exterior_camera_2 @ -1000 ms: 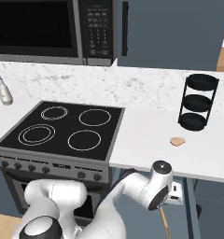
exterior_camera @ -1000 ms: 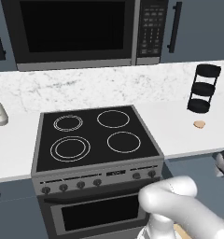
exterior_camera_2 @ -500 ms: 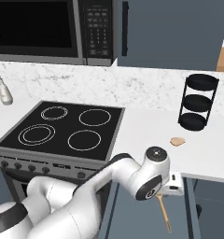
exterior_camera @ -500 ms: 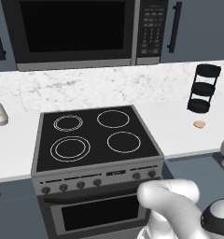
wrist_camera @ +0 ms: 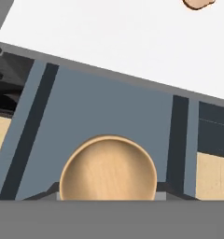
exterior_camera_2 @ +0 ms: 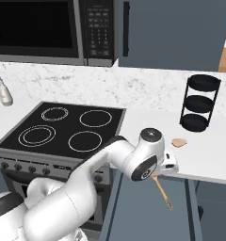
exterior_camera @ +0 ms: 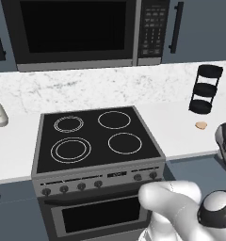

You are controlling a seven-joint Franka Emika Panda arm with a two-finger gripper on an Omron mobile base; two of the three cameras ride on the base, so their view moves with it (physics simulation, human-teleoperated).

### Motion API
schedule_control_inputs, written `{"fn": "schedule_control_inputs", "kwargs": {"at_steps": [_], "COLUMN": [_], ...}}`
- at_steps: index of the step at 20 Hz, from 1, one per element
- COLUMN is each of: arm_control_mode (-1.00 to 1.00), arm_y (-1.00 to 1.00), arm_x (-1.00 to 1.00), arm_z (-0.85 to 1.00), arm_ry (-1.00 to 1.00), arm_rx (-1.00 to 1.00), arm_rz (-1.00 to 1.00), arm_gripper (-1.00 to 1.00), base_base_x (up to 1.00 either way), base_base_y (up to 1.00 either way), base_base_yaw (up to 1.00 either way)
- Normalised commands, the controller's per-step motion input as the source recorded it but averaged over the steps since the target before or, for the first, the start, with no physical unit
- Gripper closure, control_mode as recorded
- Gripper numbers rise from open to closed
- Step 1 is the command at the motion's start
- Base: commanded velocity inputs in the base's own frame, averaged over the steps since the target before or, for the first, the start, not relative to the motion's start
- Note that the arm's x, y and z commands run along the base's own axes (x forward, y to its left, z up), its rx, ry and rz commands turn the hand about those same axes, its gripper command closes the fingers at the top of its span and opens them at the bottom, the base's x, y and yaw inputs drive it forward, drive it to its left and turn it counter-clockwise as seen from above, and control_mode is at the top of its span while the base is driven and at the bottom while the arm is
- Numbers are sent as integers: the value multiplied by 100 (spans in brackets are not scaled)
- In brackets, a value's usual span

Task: Pick the wooden spoon from the drawer and place it on the counter.

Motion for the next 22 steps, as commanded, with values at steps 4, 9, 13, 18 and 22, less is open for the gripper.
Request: {"fn": "schedule_control_inputs", "kwargs": {"at_steps": [4, 9, 13, 18, 22], "arm_control_mode": [-100, -100, -100, -100, -100], "arm_y": [11, 17, 27, 14, 0], "arm_x": [97, 99, 79, 67, 58], "arm_z": [7, -4, -30, -27, -26], "arm_ry": [0, 4, 7, 4, 0], "arm_rx": [0, 0, -2, -3, -1], "arm_rz": [19, 20, 27, 25, 17], "arm_gripper": [100, 100, 100, 100, 100], "base_base_x": [0, 0, 0, 0, 0], "base_base_y": [0, 0, 0, 0, 0], "base_base_yaw": [0, 0, 0, 0, 0]}}
